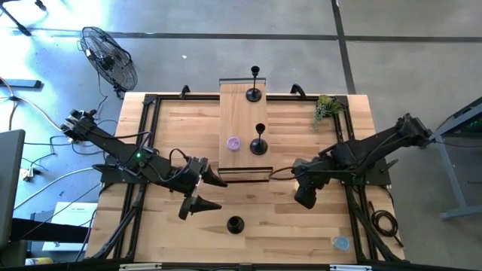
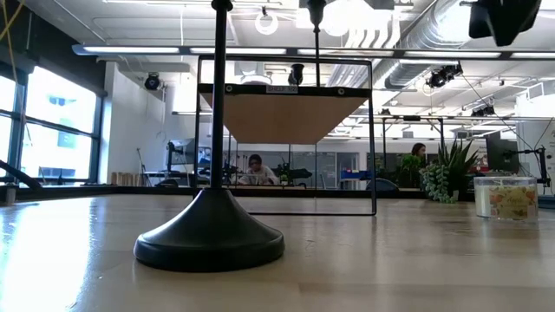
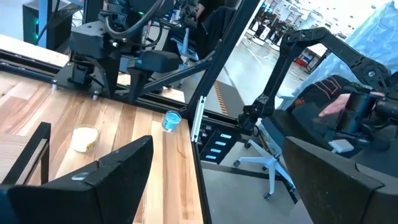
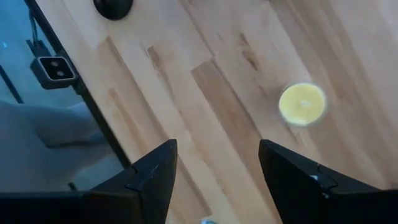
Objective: Pick & Place candle stick holders
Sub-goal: Put the yellow scented candle on the shelf
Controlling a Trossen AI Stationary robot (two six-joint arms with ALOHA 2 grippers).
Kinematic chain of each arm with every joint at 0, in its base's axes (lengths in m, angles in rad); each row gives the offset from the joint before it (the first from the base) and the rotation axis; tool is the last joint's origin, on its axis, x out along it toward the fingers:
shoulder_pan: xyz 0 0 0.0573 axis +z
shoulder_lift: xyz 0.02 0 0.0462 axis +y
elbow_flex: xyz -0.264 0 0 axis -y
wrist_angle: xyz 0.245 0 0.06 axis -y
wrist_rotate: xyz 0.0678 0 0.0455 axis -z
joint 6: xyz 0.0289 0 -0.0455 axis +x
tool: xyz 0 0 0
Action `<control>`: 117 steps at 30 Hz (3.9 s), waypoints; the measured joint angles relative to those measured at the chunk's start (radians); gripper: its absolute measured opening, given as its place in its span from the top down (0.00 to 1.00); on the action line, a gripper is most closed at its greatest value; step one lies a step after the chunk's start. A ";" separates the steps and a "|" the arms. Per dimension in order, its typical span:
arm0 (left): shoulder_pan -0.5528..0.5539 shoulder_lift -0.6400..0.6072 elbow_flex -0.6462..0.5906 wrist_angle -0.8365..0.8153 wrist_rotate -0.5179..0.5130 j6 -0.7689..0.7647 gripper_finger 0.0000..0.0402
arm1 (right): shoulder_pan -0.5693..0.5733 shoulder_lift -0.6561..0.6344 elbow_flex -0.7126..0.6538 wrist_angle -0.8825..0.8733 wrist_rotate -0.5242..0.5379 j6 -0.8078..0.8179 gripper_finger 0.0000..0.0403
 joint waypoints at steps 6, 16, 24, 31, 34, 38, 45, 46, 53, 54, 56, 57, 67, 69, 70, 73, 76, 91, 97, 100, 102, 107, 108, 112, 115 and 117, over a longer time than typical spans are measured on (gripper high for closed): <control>0.000 0.000 0.000 -0.003 -0.019 0.022 0.13 | 0.000 0.000 0.000 -0.015 -0.010 0.045 0.45; 0.000 0.000 0.000 -0.005 -0.043 0.024 0.13 | 0.039 -0.006 0.000 -0.023 0.132 0.038 0.45; 0.000 0.000 0.000 -0.011 -0.042 0.024 0.13 | 0.024 -0.006 0.000 -0.063 0.237 0.059 0.44; 0.000 0.000 0.000 -0.023 -0.041 0.028 0.13 | 0.000 -0.002 0.000 -0.118 0.212 0.075 0.43; 0.000 0.000 0.000 -0.021 -0.042 0.051 0.13 | 0.000 0.009 0.000 -0.158 0.211 0.082 0.43; 0.000 0.000 0.000 -0.020 -0.049 0.055 0.13 | 0.004 0.061 0.000 -0.234 0.182 0.071 0.43; 0.001 0.000 0.000 -0.001 -0.055 0.072 0.13 | 0.040 0.173 -0.002 -0.208 0.129 -0.069 0.43; 0.001 0.000 0.000 -0.001 -0.060 0.073 0.13 | 0.043 0.173 -0.002 -0.184 0.144 -0.082 0.43; 0.001 0.000 0.000 -0.001 -0.061 0.073 0.13 | 0.040 0.153 -0.002 -0.164 0.167 -0.073 0.43; 0.001 0.000 0.000 0.000 -0.064 0.073 0.13 | 0.040 0.153 -0.002 -0.164 0.168 -0.082 0.43; 0.001 0.000 0.000 0.002 -0.068 0.073 0.13 | 0.045 0.153 -0.002 -0.162 0.173 -0.102 0.43; 0.001 0.000 0.000 0.003 -0.071 0.073 0.13 | 0.046 0.153 -0.002 -0.163 0.176 -0.103 0.43; 0.001 0.000 0.000 0.040 -0.080 0.098 0.13 | 0.056 0.151 -0.001 -0.167 0.165 -0.155 0.34; 0.001 0.000 0.000 0.046 -0.080 0.103 0.13 | 0.056 0.151 0.000 -0.172 0.182 -0.136 0.29; 0.001 0.000 0.000 0.047 -0.080 0.103 0.13 | 0.056 0.151 0.000 -0.175 0.197 -0.141 0.28; 0.001 0.000 0.000 0.046 -0.080 0.103 0.13 | 0.055 0.151 0.000 -0.175 0.218 -0.149 0.26; 0.001 0.000 0.000 0.047 -0.080 0.100 0.13 | 0.056 0.151 0.000 -0.179 0.199 -0.149 0.25; 0.001 0.000 0.000 0.048 -0.079 0.100 0.13 | 0.047 0.123 0.000 -0.226 0.219 -0.173 0.25; 0.001 0.000 0.000 0.053 -0.110 0.099 0.13 | 0.063 0.123 0.000 -0.224 0.209 -0.255 0.25; 0.000 0.000 0.000 0.056 -0.164 0.096 0.13 | 0.062 0.123 0.000 -0.207 0.173 -0.338 0.25; 0.000 0.000 0.000 0.056 -0.173 0.088 0.13 | 0.057 0.123 0.000 -0.184 0.152 -0.398 0.25; 0.000 0.000 0.000 0.046 -0.171 0.072 0.13 | 0.025 0.124 0.000 -0.102 0.097 -0.522 0.25; 0.000 0.000 0.000 0.041 -0.167 0.072 0.13 | 0.016 0.124 0.000 -0.088 0.094 -0.540 0.25; 0.000 0.000 0.000 0.038 -0.113 0.071 0.13 | -0.022 0.124 0.000 -0.069 0.101 -0.591 0.25; -0.001 0.000 0.000 0.038 -0.092 0.069 0.13 | -0.043 0.124 -0.032 -0.058 0.103 -0.613 0.25; -0.001 0.000 0.000 0.038 -0.092 0.066 0.13 | -0.048 0.124 -0.072 -0.050 0.089 -0.614 0.25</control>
